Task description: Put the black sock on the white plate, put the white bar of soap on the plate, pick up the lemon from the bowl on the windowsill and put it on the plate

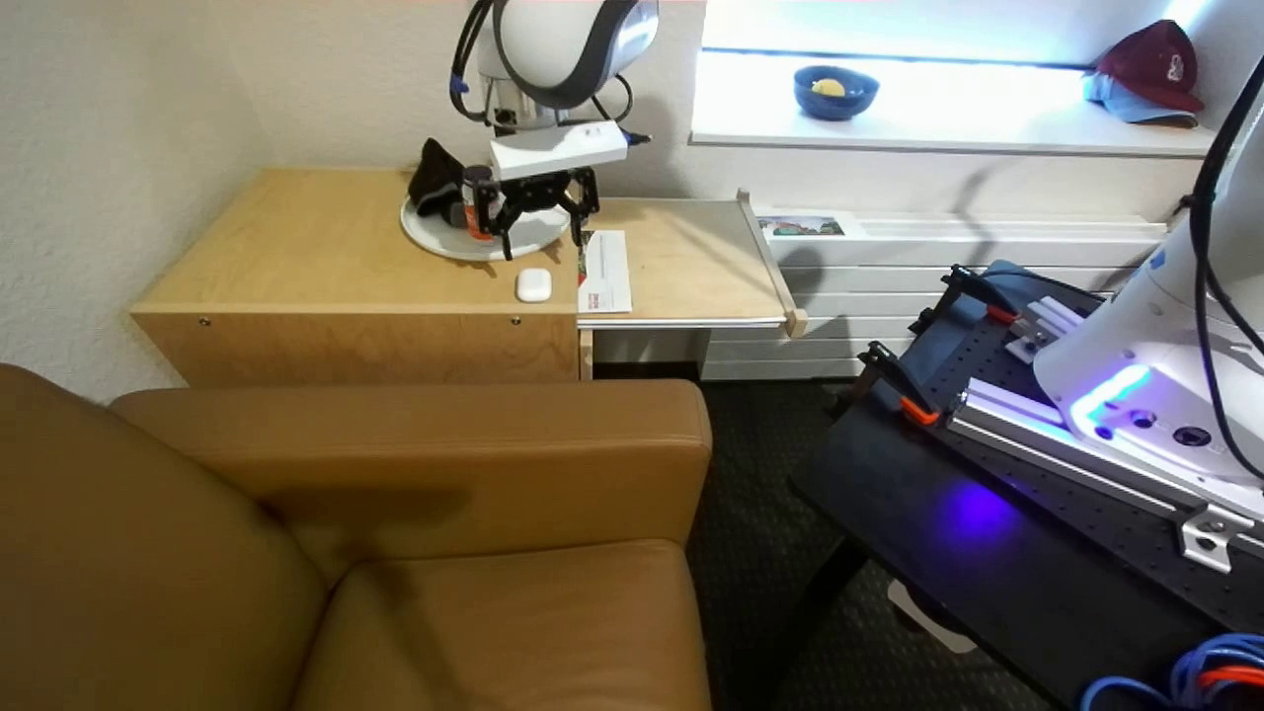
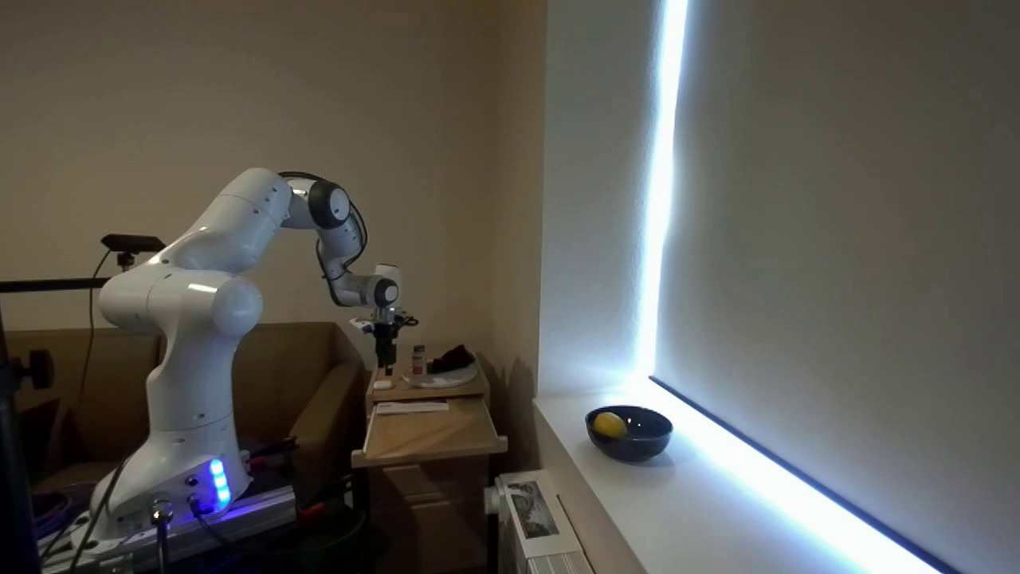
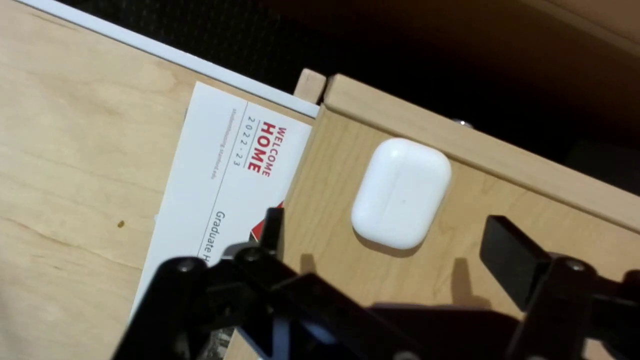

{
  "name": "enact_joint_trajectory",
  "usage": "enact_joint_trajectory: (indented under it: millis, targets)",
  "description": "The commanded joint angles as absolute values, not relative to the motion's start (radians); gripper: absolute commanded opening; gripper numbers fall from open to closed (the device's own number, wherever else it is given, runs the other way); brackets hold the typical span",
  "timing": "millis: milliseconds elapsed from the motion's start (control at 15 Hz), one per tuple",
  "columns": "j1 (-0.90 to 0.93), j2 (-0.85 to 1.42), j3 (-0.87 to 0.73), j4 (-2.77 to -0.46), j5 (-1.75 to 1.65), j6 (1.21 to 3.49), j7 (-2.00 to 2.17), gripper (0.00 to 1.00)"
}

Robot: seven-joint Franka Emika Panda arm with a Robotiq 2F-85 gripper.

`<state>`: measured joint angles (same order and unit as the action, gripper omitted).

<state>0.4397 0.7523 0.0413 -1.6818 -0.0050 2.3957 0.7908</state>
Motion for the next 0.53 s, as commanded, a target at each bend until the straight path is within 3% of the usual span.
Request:
enact_joint_trajectory:
  millis: [0, 467]
  targets:
    - [0.445, 0.796, 0.046, -1.669, 0.014, 2.416, 0.836, 1.00]
    - [0.448, 0.826, 0.042, -1.672, 0.008, 2.466, 0.903, 1.00]
